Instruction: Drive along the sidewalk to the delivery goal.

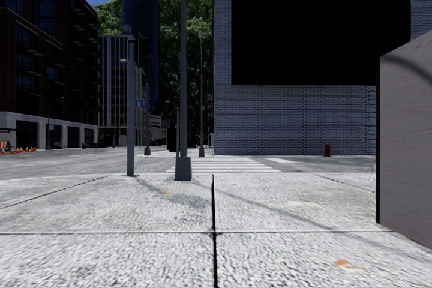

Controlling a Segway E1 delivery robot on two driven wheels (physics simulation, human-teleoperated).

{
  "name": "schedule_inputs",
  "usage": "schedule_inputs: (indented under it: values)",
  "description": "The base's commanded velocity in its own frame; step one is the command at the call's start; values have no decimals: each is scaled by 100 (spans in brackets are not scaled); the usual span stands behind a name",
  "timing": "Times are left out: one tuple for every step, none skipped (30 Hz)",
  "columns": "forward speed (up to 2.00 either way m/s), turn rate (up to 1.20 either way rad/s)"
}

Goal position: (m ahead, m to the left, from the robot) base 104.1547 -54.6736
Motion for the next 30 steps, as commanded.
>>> schedule_inputs:
  values:
    - [200,-19]
    - [200,-19]
    - [200,-20]
    - [200,-21]
    - [200,-21]
    - [200,-21]
    - [200,-8]
    - [200,0]
    - [200,0]
    - [200,0]
    - [200,0]
    - [200,0]
    - [200,0]
    - [200,0]
    - [200,0]
    - [200,0]
    - [200,-9]
    - [200,-9]
    - [200,-18]
    - [200,-22]
    - [200,-27]
    - [200,-27]
    - [200,-31]
    - [200,-32]
    - [200,-32]
    - [200,-32]
    - [200,-32]
    - [200,-32]
    - [200,-32]
    - [200,-32]
